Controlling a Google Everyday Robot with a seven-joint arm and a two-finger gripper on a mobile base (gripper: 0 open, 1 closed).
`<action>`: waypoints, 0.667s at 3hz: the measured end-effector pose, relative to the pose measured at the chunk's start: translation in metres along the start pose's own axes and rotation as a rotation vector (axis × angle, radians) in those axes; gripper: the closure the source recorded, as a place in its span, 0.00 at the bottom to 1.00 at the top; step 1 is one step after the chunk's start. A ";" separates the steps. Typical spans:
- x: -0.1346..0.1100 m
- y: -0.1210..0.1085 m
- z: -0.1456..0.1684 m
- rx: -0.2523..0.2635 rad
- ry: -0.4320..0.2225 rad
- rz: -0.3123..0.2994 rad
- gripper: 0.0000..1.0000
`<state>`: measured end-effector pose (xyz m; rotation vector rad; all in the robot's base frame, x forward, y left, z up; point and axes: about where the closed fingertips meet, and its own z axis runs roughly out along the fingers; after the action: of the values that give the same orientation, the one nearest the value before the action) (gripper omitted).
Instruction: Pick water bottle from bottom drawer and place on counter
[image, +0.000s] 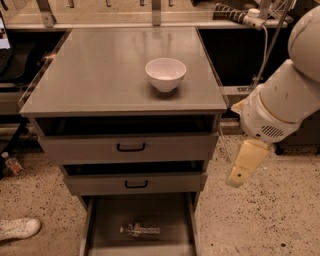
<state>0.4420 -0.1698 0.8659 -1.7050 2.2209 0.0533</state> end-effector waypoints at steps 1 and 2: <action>0.006 0.022 0.033 -0.046 0.001 0.025 0.00; 0.008 0.068 0.098 -0.127 -0.023 0.078 0.00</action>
Offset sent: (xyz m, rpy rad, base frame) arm -0.0891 0.0677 -0.2249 0.1304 0.2796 -0.0577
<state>0.3998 -0.1354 0.7592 -1.6708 2.3106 0.2365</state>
